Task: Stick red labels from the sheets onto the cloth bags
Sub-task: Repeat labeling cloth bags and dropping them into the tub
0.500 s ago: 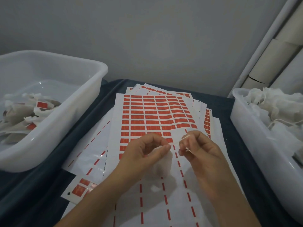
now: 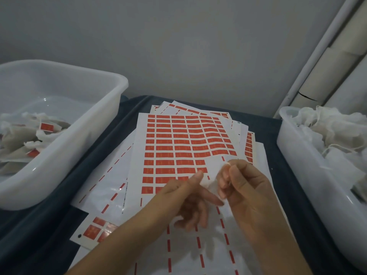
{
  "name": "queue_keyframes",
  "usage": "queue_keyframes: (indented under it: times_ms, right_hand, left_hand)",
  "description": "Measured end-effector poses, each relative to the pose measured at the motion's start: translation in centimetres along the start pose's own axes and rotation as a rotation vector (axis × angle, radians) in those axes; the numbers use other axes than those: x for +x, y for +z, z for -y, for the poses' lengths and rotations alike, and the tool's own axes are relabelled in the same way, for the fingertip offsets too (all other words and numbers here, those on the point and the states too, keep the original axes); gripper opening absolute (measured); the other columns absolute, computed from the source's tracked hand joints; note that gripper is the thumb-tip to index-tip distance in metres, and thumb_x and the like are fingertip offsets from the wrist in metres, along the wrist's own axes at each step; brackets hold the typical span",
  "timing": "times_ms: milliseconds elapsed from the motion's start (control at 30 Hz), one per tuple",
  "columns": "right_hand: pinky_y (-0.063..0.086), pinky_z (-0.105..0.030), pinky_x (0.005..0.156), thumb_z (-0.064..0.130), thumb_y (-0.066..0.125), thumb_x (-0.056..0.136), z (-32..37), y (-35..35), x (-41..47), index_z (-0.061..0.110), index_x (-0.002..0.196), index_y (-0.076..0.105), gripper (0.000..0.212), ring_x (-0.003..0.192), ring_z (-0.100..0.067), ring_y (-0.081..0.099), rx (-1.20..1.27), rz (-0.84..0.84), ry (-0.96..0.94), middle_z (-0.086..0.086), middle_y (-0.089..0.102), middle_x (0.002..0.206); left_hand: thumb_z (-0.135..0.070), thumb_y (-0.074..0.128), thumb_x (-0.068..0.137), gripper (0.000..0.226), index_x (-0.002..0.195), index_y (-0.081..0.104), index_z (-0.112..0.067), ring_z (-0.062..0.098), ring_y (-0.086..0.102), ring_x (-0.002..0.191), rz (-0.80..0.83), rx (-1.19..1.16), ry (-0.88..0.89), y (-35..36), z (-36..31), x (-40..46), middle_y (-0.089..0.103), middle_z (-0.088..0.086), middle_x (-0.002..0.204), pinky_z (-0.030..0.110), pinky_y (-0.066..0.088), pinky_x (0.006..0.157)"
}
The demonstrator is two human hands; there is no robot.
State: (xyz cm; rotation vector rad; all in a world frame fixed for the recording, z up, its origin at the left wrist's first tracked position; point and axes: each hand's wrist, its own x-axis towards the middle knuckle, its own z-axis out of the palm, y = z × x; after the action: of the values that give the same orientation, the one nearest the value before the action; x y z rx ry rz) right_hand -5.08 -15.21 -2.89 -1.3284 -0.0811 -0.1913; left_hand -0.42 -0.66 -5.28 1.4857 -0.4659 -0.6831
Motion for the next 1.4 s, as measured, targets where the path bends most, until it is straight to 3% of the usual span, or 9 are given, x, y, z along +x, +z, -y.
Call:
queue_keyframes:
  times_ms: [100,233,400,500,700,800,1000,1200,1400]
  right_hand:
    - [0.05,-0.015,0.05,0.059,0.072,0.063,0.4,0.5,-0.4,0.034,0.074,0.073,0.028,0.05,-0.009,0.061,-0.145,0.133,0.014,0.008,0.066,0.06]
    - [0.052,-0.017,0.053,0.023,0.064,0.076,0.2,1.8,-0.7,0.028,0.072,0.072,0.01,0.052,-0.004,0.061,-0.245,0.375,0.1,0.013,0.068,0.063]
    - [0.051,-0.014,0.066,0.033,0.059,0.072,-0.7,1.6,-0.1,0.023,0.078,0.064,0.013,0.06,-0.005,0.063,-0.398,0.312,0.163,0.014,0.065,0.063]
    - [0.051,-0.012,0.064,0.039,0.054,0.071,-0.9,0.5,0.5,0.021,0.083,0.059,0.022,0.064,-0.007,0.064,-0.45,0.156,0.155,0.009,0.066,0.066]
    - [0.04,0.003,0.07,0.046,0.043,0.082,-2.3,-0.1,0.9,0.032,0.083,0.048,0.014,0.084,0.003,0.06,-0.772,-0.211,-0.091,0.025,0.056,0.09]
    - [0.029,0.008,0.081,0.037,0.045,0.091,-3.3,0.6,0.5,0.037,0.085,0.045,0.006,0.099,0.019,0.047,-0.908,-0.201,-0.276,0.032,0.047,0.1]
    - [0.05,-0.012,0.081,0.044,0.035,0.08,-4.0,1.0,0.3,0.032,0.09,0.045,0.019,0.09,-0.004,0.062,-0.729,-0.124,-0.102,0.016,0.061,0.097]
    - [0.046,-0.003,0.068,0.027,0.042,0.094,-4.1,0.0,1.1,0.033,0.081,0.042,0.014,0.079,-0.002,0.058,-0.71,-0.282,-0.091,0.024,0.053,0.084]
    - [0.05,-0.007,0.068,0.031,0.059,0.084,-3.6,-0.3,1.3,0.037,0.084,0.052,0.009,0.084,-0.005,0.062,-0.65,-0.182,-0.038,0.027,0.055,0.092]
  left_hand:
    - [-0.06,0.038,0.078,0.047,0.078,0.074,-0.031,0.005,0.051,0.042,0.004,-0.198,-0.14,-0.5,-0.5,0.4,0.067,-0.005,0.065,0.013,0.037,0.043]
    - [-0.044,0.059,0.069,0.03,0.089,0.075,-0.028,0.009,0.055,0.046,-0.098,-0.621,-0.095,-2.1,-0.8,0.2,0.073,-0.001,0.086,0.011,0.041,0.045]
    - [-0.025,0.058,0.077,0.053,0.128,0.05,-0.012,0.009,0.044,0.034,-0.119,-1.008,-0.055,-4.3,-0.6,-0.2,0.071,0.004,0.08,0.003,0.03,0.059]
    - [-0.021,0.06,0.072,0.045,0.115,0.06,-0.009,0.009,0.042,0.035,-0.132,-1.05,-0.034,-4.7,-1.0,-0.1,0.06,0.003,0.063,0.009,0.035,0.034]
    - [-0.034,0.047,0.089,0.027,0.084,0.059,-0.011,0.007,0.036,0.039,-0.121,-0.437,-0.218,-3.4,-1.2,0.2,0.049,0.001,0.054,0.012,0.031,0.036]
    - [-0.034,0.043,0.095,0.038,0.063,0.047,-0.013,0.005,0.035,0.035,-0.105,-0.087,-0.328,-2.1,-0.9,0.6,0.046,-0.005,0.044,0.013,0.03,0.038]
    - [-0.037,0.041,0.095,0.03,0.07,0.048,-0.021,0.0,0.039,0.037,0.006,0.174,-0.232,-1.1,0.0,0.8,0.045,-0.016,0.044,0.01,0.033,0.041]
    - [-0.022,0.06,0.087,0.008,0.086,0.056,-0.028,-0.004,0.054,0.054,-0.021,0.411,0.065,-0.9,0.4,0.6,0.059,-0.008,0.078,0.01,0.046,0.051]
    - [-0.03,0.053,0.088,0.011,0.091,0.06,-0.021,-0.004,0.054,0.059,-0.001,0.432,0.165,-0.6,0.4,0.2,0.056,-0.016,0.074,0.009,0.043,0.056]
